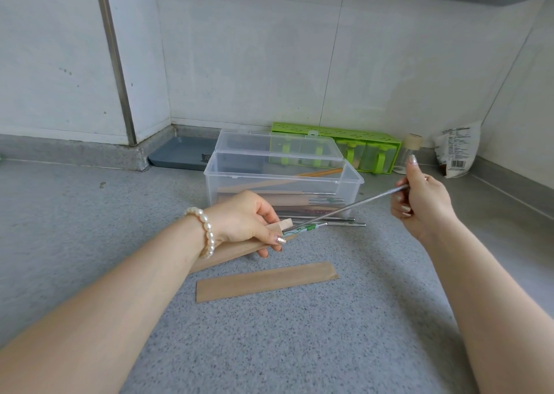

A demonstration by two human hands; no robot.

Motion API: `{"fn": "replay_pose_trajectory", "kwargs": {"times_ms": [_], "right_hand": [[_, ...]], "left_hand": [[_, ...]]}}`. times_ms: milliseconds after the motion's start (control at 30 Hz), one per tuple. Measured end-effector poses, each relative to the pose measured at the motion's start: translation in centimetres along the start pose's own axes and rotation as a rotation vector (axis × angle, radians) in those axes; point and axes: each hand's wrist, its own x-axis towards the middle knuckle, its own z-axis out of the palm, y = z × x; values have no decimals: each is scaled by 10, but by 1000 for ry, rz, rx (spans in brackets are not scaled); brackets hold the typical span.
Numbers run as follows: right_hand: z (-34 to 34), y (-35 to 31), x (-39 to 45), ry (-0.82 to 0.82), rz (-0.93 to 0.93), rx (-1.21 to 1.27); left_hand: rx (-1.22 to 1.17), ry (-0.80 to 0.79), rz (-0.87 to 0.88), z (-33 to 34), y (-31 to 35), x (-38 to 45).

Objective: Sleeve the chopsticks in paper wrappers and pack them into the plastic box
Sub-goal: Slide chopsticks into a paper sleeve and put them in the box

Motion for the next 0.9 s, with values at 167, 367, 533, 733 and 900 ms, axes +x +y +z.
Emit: {"fn": "replay_pose_trajectory", "kwargs": {"times_ms": [167, 367, 533, 733, 900], "right_hand": [[1, 1, -1, -99, 41, -49], [21, 19, -18, -525, 226, -422], [37, 31, -27, -673, 141, -654], [41, 28, -29, -805, 85, -760], [45, 28, -35, -873, 82, -837]], "left_hand": [[-12, 2, 12, 3, 2, -1], [-27, 26, 60, 7, 5, -2], [-41, 38, 58, 6, 5, -3], [-70, 39, 71, 8, 9, -5], [-52, 36, 68, 7, 9, -7]]}}
